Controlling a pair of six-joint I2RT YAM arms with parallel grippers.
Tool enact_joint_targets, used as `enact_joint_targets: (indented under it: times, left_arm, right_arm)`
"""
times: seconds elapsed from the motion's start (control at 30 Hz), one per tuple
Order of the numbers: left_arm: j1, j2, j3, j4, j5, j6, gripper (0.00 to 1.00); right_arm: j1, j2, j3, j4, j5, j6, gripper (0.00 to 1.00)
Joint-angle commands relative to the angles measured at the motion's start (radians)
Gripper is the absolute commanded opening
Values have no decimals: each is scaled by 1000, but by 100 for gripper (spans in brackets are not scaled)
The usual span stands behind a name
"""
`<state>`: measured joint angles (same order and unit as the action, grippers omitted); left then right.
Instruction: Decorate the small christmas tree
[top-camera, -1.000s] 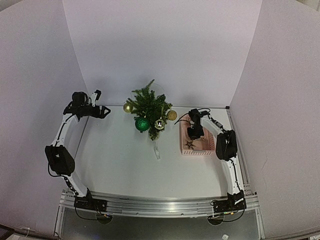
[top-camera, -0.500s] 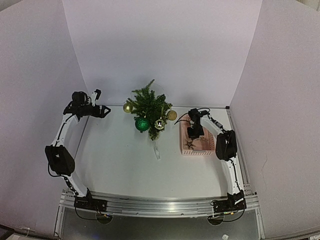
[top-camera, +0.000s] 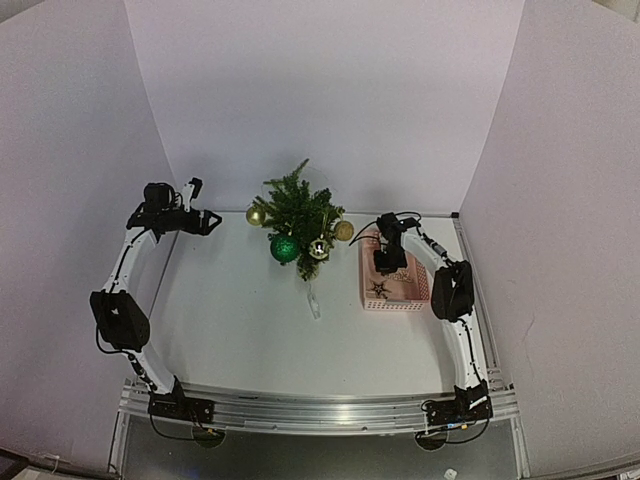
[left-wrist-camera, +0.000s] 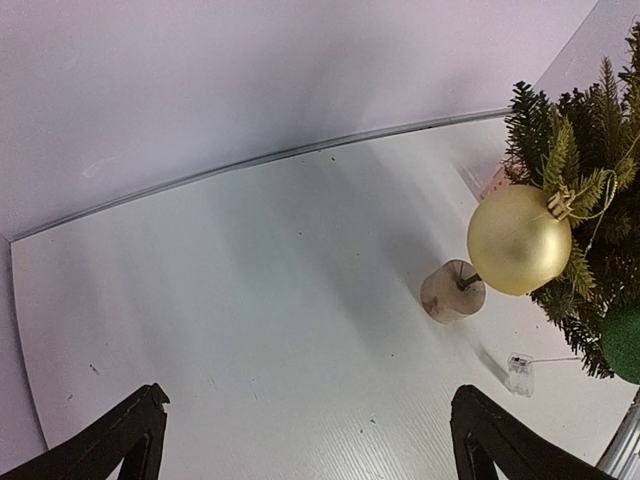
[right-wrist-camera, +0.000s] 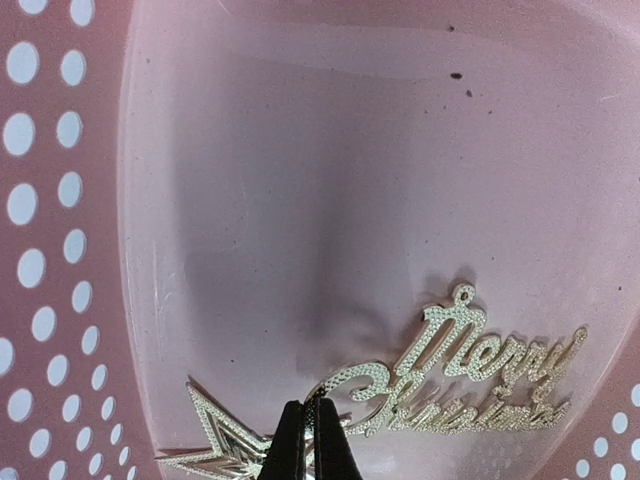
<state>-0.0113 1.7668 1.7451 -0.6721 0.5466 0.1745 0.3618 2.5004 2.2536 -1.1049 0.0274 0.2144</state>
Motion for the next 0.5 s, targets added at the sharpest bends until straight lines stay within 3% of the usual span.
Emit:
enact_joint_targets:
  times: [0.0, 0.47]
  left_arm:
    - [7, -33, -2, 34, 20, -7, 99]
    - [7, -60, -4, 22, 64, 11, 99]
  right_arm:
    - [9, -57, 34, -20, -16, 19, 0]
    - [9, -168, 6, -22, -10, 46, 0]
